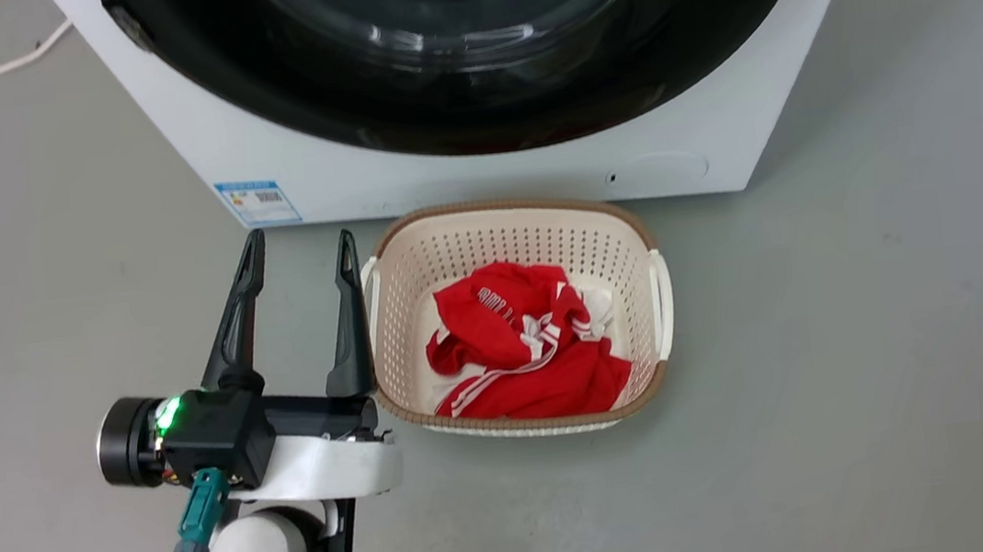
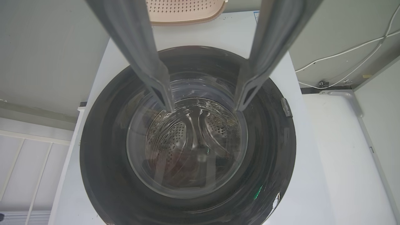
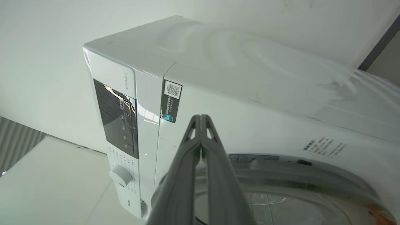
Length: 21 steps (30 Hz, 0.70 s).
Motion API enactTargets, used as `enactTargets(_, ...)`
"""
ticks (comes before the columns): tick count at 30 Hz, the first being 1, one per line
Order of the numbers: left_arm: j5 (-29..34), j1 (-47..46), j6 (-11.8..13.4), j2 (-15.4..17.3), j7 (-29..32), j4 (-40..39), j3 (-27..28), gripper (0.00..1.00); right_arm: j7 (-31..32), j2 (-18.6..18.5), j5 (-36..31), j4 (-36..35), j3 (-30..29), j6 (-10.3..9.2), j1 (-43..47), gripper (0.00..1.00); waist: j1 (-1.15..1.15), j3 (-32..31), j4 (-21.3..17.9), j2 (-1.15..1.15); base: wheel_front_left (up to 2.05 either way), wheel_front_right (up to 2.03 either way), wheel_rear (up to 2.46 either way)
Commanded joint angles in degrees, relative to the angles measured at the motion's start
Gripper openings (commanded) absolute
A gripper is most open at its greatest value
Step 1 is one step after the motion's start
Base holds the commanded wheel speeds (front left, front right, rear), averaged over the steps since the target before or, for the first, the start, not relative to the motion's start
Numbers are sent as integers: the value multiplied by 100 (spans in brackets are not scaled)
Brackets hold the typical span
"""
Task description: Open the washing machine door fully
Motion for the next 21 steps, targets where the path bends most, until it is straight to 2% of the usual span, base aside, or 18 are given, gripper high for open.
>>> enactTargets(1, -5, -100, 9, -4, -15, -31, -17, 100, 174, -45, -89, 177, 170, 0, -253, 0, -1, 170, 104, 0, 0, 0, 0)
enactTargets(11, -14, -304, 48, -5, -15, -139, -125, 100, 1585, 132, -625, 1330, 1374, 0, -1764, 0, -1, 497, 187, 0, 0, 0, 0)
enactTargets(21, 17, -548, 98, -5, -15, -263, -210, 100, 2218, 349, -1108, 1829, 1990, 0, -2590, 0, -1, 959, 273, 0, 0, 0, 0)
